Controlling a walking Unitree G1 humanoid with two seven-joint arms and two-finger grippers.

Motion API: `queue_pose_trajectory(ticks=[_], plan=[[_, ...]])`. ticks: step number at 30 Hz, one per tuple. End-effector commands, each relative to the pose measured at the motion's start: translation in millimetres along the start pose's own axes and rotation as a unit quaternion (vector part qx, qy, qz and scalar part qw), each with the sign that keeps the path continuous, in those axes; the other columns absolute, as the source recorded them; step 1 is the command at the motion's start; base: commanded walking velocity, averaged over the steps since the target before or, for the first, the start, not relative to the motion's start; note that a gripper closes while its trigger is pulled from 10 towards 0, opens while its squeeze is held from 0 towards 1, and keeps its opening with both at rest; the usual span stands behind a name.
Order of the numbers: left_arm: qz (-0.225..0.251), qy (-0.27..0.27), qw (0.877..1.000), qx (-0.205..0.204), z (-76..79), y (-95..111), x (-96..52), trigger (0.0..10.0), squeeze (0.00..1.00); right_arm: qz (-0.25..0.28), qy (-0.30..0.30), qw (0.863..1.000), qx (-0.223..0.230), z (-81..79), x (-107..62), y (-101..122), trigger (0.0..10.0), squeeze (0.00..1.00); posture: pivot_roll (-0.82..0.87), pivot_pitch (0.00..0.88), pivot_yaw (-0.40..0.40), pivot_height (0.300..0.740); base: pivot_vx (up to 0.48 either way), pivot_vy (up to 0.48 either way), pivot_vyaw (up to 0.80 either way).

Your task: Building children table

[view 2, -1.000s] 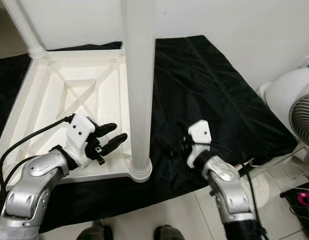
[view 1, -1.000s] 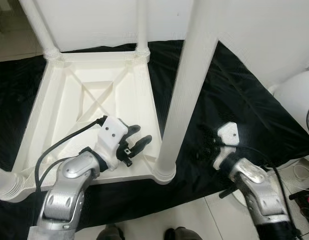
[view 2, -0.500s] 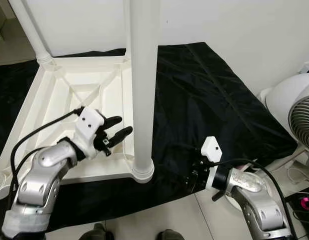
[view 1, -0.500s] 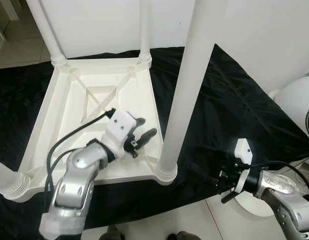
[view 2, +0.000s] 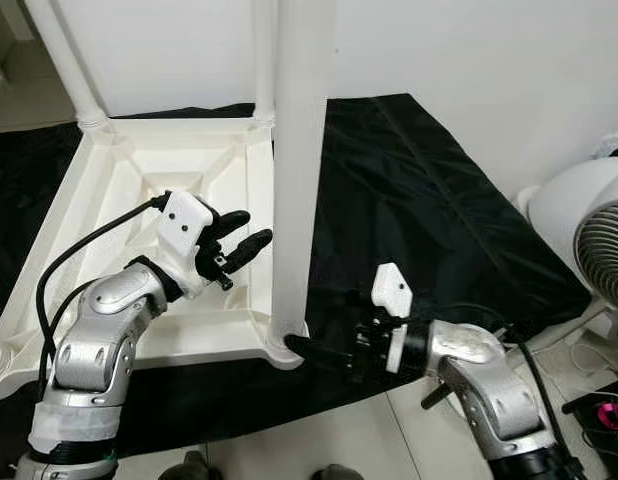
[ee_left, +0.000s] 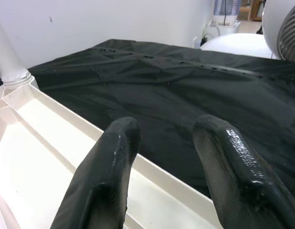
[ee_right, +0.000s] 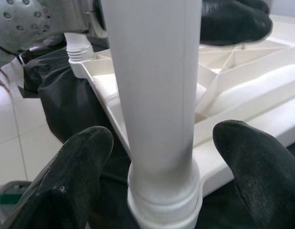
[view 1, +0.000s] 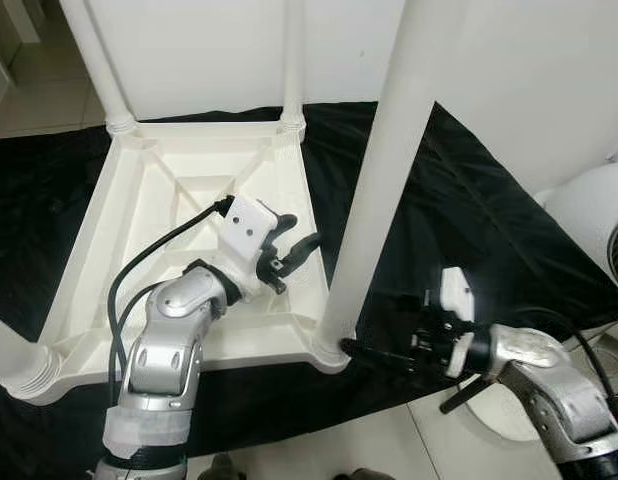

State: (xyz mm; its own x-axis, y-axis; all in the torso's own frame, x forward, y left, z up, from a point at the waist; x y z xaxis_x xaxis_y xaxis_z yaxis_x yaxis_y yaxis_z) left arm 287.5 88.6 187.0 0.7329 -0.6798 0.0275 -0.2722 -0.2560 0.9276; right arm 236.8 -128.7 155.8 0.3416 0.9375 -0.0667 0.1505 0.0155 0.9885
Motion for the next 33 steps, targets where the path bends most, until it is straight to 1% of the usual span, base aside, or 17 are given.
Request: queue_pose_trajectory(ticks=[1,2,3,5,8,11,12,13,14,16,19,22,24,30,31,32,33], plan=[[-0.034,0.168,0.985,0.005,-20.5,-3.0,-1.5,10.0,0.0,-0.005,-0.003,1.0,-0.004,1.0,3.4,-2.7,10.0,0.0,-0.05,0.001,0.0,0.74,0.0,0.0,0.0],[-0.032,0.168,0.985,0.007,-21.1,-2.3,-0.5,10.0,0.0,0.001,-0.01,1.0,-0.006,2.5,12.1,-5.4,10.0,0.0,-0.05,0.002,0.0,0.74,0.0,0.0,0.0],[-0.032,0.168,0.985,0.007,-21.1,-2.3,-0.5,10.0,0.0,0.001,-0.01,1.0,-0.006,2.5,12.1,-5.4,10.0,0.0,-0.05,0.002,0.0,0.74,0.0,0.0,0.0],[-0.027,0.167,0.985,0.015,-21.2,-0.8,3.2,10.0,0.0,0.016,-0.032,0.999,0.0,7.7,26.6,-11.3,10.0,0.0,-0.03,0.002,-0.007,0.74,0.0,0.0,0.0],[-0.027,0.167,0.985,0.015,-21.2,-0.8,3.2,10.0,0.0,0.016,-0.032,0.999,0.0,7.7,26.6,-11.3,10.0,0.0,-0.03,0.002,-0.007,0.74,0.0,0.0,0.0],[-0.026,0.159,0.987,0.024,-20.7,0.5,7.0,10.0,0.0,0.031,-0.055,0.998,0.004,14.2,35.0,-11.8,10.0,0.0,-0.04,0.004,-0.009,0.74,0.0,0.0,0.0],[-0.024,0.157,0.987,0.033,-21.7,1.3,8.9,10.0,0.0,0.04,-0.078,0.996,0.003,21.4,36.1,-10.6,10.0,0.0,-0.03,0.001,-0.01,0.74,0.0,0.0,0.0],[-0.022,0.156,0.987,0.036,-23.5,2.0,10.3,10.0,0.0,0.044,-0.098,0.994,-0.001,28.2,35.0,-9.7,10.0,0.0,-0.03,0.0,-0.007,0.74,0.0,0.0,0.0],[-0.022,0.156,0.987,0.036,-23.5,2.0,10.3,10.0,0.0,0.044,-0.098,0.994,-0.001,28.2,35.0,-9.7,10.0,0.0,-0.03,0.0,-0.007,0.74,0.0,0.0,0.0],[-0.019,0.156,0.987,0.045,-27.0,2.9,13.5,10.0,0.0,0.049,-0.135,0.99,-0.001,41.5,28.7,-9.2,10.0,0.0,-0.04,0.004,-0.006,0.74,0.0,0.0,0.0],[-0.018,0.155,0.987,0.048,-27.8,3.0,14.9,10.0,0.0,0.051,-0.147,0.988,-0.002,45.5,26.4,-8.8,10.0,0.0,-0.04,0.007,-0.006,0.74,0.0,0.0,0.0],[-0.011,0.15,0.987,0.054,-29.5,3.6,22.1,10.0,0.0,0.061,-0.195,0.979,-0.007,60.6,14.8,-7.7,10.0,0.0,-0.05,0.016,-0.011,0.74,0.0,0.0,0.0],[-0.011,0.15,0.987,0.054,-29.5,3.6,22.1,10.0,0.0,0.061,-0.195,0.979,-0.007,60.6,14.8,-7.7,10.0,0.0,-0.05,0.016,-0.011,0.74,0.0,0.0,0.0],[-0.001,0.14,0.989,0.05,-23.1,5.2,28.8,10.0,0.0,0.063,-0.236,0.97,-0.019,71.4,1.5,-8.0,10.0,0.0,-0.06,0.008,0.003,0.74,0.0,0.0,0.0],[0.003,0.13,0.99,0.056,-19.0,5.3,30.2,10.0,0.0,0.065,-0.259,0.963,-0.022,77.3,-5.1,-8.8,10.0,0.0,-0.07,0.013,0.014,0.74,0.0,0.0,0.0],[0.003,0.13,0.99,0.056,-19.0,5.3,30.2,10.0,0.0,0.065,-0.259,0.963,-0.022,77.3,-5.1,-8.8,10.0,0.0,-0.07,0.013,0.014,0.74,0.0,0.0,0.0],[0.002,0.124,0.99,0.061,-17.7,4.7,31.2,10.0,0.0,0.066,-0.282,0.957,-0.022,83.0,-11.2,-8.5,10.0,0.0,-0.07,0.026,0.031,0.74,0.0,0.0,0.0]])
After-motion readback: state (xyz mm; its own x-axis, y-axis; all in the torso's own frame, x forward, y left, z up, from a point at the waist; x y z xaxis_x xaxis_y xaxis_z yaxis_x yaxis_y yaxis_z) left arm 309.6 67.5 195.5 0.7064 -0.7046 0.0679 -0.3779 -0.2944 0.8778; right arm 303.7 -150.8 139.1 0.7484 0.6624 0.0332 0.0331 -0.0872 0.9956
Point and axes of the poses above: a point about 5 cm out from each wrist's last joint towards the gripper, its own x axis pointing out of the wrist towards the gripper, its own y axis along the axis of the wrist's last joint, z = x × y, the point moved 1 cm from there along x, pointing out of the wrist towards the gripper, and after that the axes turned 12 degrees about x, right-handed, at the moved point
